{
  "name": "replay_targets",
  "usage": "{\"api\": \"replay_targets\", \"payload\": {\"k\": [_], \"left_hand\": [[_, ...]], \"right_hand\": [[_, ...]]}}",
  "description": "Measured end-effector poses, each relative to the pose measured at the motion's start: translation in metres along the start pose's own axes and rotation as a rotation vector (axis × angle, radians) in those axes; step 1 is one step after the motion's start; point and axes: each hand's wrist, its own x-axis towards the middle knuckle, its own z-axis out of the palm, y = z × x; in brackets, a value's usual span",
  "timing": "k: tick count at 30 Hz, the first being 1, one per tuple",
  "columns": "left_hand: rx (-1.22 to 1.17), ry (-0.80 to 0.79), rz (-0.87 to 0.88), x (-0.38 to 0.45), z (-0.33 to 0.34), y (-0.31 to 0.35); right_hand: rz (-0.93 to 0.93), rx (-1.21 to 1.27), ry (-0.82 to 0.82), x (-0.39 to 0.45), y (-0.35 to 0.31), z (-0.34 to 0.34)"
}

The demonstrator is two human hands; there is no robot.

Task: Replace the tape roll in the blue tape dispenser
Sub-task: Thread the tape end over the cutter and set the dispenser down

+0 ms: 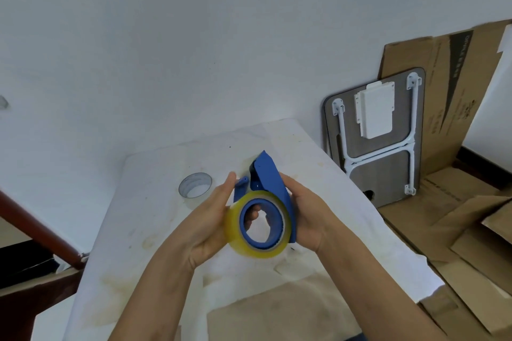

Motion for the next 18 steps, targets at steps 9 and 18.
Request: {"api": "replay_targets", "payload": {"k": [9,18], "left_hand": [[0.01,0.06,0.049,0.007,-0.015,-0.007],[0.476,0.214,0.115,0.012,-0.023,-0.01]], "right_hand": [[-0.14,-0.453,-0.184,-0.011,0.002,-0.001],[-0.424,-0.817,0.119,0.003,0.014,-0.003]]}}
